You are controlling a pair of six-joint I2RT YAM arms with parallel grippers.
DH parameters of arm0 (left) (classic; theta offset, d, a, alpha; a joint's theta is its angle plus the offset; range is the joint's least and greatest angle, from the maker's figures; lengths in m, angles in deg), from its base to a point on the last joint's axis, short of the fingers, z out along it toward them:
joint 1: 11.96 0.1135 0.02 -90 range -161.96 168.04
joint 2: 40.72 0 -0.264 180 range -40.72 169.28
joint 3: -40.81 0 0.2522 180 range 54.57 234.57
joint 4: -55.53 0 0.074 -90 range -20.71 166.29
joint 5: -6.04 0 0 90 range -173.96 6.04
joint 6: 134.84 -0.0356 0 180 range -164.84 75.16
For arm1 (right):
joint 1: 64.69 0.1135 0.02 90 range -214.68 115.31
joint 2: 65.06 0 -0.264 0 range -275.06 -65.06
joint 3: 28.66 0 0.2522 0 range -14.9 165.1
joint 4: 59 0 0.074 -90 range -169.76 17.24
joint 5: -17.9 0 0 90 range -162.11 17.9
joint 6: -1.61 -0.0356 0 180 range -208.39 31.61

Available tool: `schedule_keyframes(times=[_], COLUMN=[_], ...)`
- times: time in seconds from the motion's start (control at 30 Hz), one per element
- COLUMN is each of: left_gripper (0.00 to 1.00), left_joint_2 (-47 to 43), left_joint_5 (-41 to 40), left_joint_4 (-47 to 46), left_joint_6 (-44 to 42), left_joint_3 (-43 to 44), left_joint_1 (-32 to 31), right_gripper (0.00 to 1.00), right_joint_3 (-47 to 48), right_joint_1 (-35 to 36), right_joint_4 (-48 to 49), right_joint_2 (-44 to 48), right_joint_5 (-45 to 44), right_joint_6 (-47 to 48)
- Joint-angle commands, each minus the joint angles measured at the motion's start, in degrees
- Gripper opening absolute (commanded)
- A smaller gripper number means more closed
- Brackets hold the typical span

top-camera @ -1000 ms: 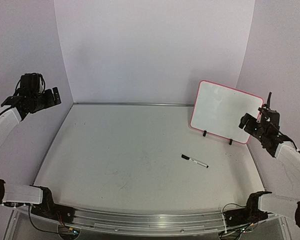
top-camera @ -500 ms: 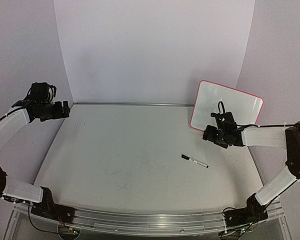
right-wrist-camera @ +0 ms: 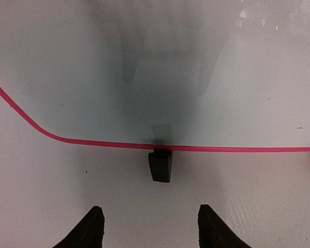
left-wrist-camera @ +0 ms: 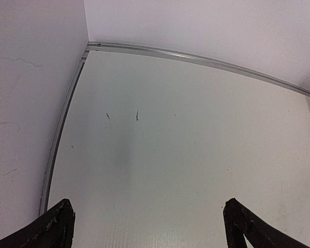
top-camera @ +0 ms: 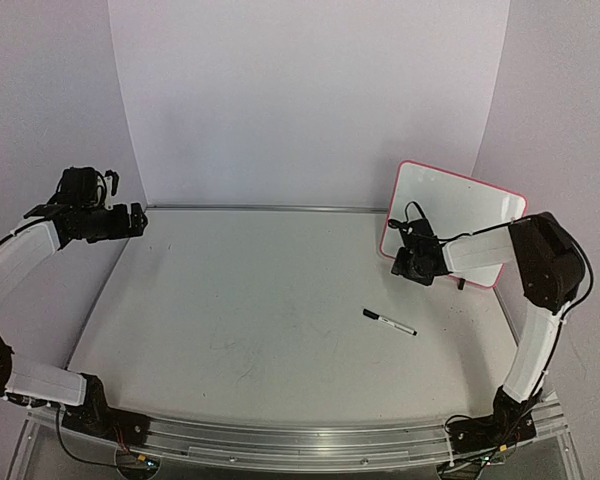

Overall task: Write a sentence on the whiteboard
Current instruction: Move the whiteboard stand to the center of the board.

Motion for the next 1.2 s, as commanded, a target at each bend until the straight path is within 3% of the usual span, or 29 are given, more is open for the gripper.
schedule_keyframes(times=[0.0,0.8,1.17], left_gripper=[0.99,0.99,0.99], left_joint_2=[-2.0,-2.3,-1.9], left_joint_5=[1.0,1.3,1.6], left_joint_4=[-2.1,-2.4,-2.6], left_joint_6=[-1.0,-1.0,-0.9], left_joint_3=[-0.1,-0.7,-0.7], left_joint_1=[0.1,0.1,0.1], right_gripper=[0.51,0.36,0.12], right_joint_3=[3.9,9.4,9.8], right_joint_1=[0.1,-1.5,-1.7], right_joint_4=[-0.2,-2.6,-2.4], right_joint_2=[-3.5,-12.1,-12.8], right_joint_5=[-5.5,-7.1,-7.2], right_joint_6=[1.2,0.4,3.3])
